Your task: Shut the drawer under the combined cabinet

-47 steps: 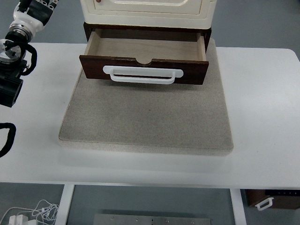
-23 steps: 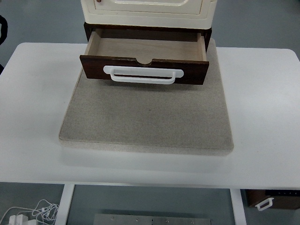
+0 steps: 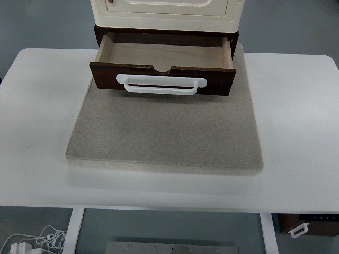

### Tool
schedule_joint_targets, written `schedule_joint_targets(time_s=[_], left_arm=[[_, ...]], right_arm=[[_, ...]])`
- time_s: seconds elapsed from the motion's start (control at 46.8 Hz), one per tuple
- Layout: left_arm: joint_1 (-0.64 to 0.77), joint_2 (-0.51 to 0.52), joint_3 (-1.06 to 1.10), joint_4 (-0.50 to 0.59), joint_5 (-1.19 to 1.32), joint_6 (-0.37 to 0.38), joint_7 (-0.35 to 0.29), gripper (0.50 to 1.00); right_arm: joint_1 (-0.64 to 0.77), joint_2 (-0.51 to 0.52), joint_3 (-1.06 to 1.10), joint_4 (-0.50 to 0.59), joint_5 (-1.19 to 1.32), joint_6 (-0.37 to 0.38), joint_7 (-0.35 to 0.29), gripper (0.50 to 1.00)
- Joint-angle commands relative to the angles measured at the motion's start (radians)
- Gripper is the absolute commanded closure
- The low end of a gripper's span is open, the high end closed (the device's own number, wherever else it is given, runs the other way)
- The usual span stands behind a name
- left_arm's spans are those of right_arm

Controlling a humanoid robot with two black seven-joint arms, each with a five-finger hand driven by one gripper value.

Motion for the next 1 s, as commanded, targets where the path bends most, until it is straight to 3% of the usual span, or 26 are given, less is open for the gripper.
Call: schedule_joint_targets(time_s=[0.0,0.321,0.641,0.983], left_arm=[[0.003,0.019,0.002,-0.079,0.044,-0.001,0.0,0.5],[0.015,0.018,0.053,-0.404,0.222,0.0,0.005,0.5],[0.002,0.004,0.199,-0.612,0.413,0.0,0.023,0.5],[0.015,-0.009,0.384,-0.76,0.527,-0.029,0.17,0.5]], right_arm=[[0.0,0.0,0.0,0.0,0.0,0.001,0.0,0.548],[0.0,0.0,0.0,0.0,0.0,0.001,0.0,0.548],[0.0,0.0,0.0,0.0,0.0,0.0,0.0,0.548],[0.0,0.0,0.0,0.0,0.0,0.0,0.0,0.548]])
